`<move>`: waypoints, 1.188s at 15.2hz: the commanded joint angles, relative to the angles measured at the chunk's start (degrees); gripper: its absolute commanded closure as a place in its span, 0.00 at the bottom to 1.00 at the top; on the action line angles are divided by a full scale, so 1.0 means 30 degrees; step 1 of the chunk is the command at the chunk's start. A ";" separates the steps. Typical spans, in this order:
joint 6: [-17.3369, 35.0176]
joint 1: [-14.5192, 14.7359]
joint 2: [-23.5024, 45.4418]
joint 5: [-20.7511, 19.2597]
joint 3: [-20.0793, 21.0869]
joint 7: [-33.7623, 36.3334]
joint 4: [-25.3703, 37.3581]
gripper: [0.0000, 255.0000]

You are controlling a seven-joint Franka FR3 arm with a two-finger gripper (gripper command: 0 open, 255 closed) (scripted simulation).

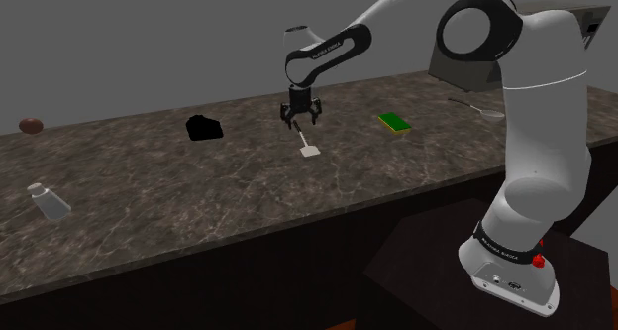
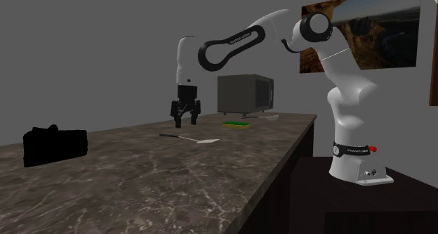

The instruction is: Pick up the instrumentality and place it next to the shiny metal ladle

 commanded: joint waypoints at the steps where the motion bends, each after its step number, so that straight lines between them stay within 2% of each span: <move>1: 0.0279 0.0022 0.0355 -0.0032 -0.0044 0.0133 0.0090 0.00; 6: 0.1379 0.0030 0.1043 -0.0151 -0.0112 0.0207 -0.0326 0.00; 14: 0.1377 0.0030 0.1041 -0.0151 -0.0112 0.0207 -0.0327 0.00; 15: 0.1377 0.0030 0.1041 -0.0151 -0.0112 0.0207 -0.0327 1.00; 18: 0.1377 0.0030 0.1041 -0.0151 -0.0112 0.0207 -0.0327 1.00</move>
